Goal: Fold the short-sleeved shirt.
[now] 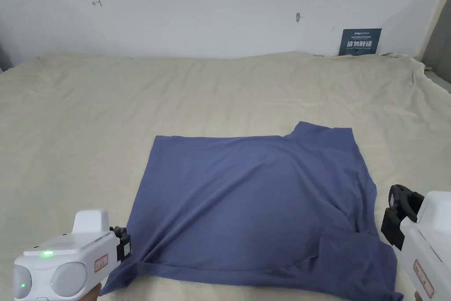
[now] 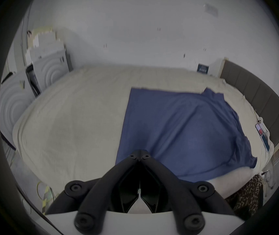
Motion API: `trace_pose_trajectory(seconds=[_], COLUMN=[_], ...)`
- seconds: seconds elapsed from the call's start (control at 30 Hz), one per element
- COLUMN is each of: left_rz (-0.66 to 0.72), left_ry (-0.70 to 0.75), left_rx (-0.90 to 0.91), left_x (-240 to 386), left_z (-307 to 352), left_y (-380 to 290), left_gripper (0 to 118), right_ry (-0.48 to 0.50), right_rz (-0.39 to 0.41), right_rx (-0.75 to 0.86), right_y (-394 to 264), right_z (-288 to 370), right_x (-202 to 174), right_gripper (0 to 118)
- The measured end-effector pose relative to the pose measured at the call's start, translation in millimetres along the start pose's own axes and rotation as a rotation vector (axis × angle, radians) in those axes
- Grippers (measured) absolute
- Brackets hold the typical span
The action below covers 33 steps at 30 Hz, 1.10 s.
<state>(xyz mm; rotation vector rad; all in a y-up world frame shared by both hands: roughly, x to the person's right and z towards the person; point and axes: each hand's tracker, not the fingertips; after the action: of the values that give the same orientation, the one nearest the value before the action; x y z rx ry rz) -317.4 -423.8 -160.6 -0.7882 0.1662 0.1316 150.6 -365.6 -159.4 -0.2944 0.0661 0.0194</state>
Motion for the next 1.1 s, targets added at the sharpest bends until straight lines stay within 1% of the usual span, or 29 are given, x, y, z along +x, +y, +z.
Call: trace_pose_trajectory(seconds=[0.03,0.1,0.13,0.17,0.2,0.3,0.43,0.53,0.57,0.6,0.67,0.77,0.9,1.0,1.03,1.1], left_rz=[0.026,0.053,0.065,0.076,0.084,0.090,0.051,0.033,0.034,0.030,0.037,0.046,-0.006,-0.011,-0.011,-0.010], left_ry=[0.009,0.007,0.023,0.038,0.048,0.071,0.084,0.112,0.113,0.106,0.053,0.047,0.056,0.048,0.047,0.044], left_rx=[-0.051,-0.102,-0.135,-0.158,-0.179,-0.199,-0.245,-0.269,-0.269,-0.268,-0.249,-0.242,-0.207,-0.190,-0.184,-0.175], left_x=[-4.7,-12.1,-16.2,-18.8,-21.1,-25.9,-25.9,-24.5,-23.7,-23.4,-23.5,-23.0,-22.2,-23.2,-24.1,-24.0], left_z=[-6.8,-17.2,-24.0,-29.4,-34.1,-44.2,-61.6,-75.2,-76.7,-77.3,-73.5,-72.6,-66.1,-59.8,-58.4,-56.2], left_y=[-3.7,-11.7,-17.5,-22.5,-26.0,-35.8,-46.3,-49.8,-49.9,-50.0,-50.5,-49.5,-45.2,-40.0,-38.2,-36.0], left_gripper=[17,58,74,88,93,93,93,90,79,63,15,6,4,4,4,4], right_ry=[-0.001,-0.004,-0.005,-0.006,-0.007,-0.010,-0.011,-0.015,-0.017,-0.018,-0.024,-0.031,-0.043,-0.042,-0.043,-0.043], right_rz=[-0.001,0.000,-0.001,-0.002,-0.002,-0.001,-0.003,-0.005,-0.006,-0.007,-0.006,-0.006,-0.011,-0.035,-0.030,-0.015], right_rx=[-0.002,-0.009,-0.013,-0.018,-0.023,-0.046,-0.066,-0.076,-0.079,-0.082,-0.088,-0.102,-0.156,-0.278,-0.331,-0.398], right_y=[-1.2,-2.4,-3.8,-5.0,-5.9,-9.8,-15.1,-17.6,-18.1,-18.6,-19.9,-22.5,-31.8,-49.5,-57.6,-73.7], right_z=[-0.4,-0.9,-1.5,-2.4,-3.2,-5.2,-6.3,-5.8,-5.6,-5.1,-4.4,-4.0,-8.7,-21.4,-26.3,-33.0], right_x=[0.0,0.9,1.3,1.6,2.5,3.6,5.2,7.6,8.2,9.1,10.9,14.7,23.6,33.6,36.0,39.1], right_gripper=[0,0,0,0,0,0,0,0,0,0,0,0,0,2,8,43])
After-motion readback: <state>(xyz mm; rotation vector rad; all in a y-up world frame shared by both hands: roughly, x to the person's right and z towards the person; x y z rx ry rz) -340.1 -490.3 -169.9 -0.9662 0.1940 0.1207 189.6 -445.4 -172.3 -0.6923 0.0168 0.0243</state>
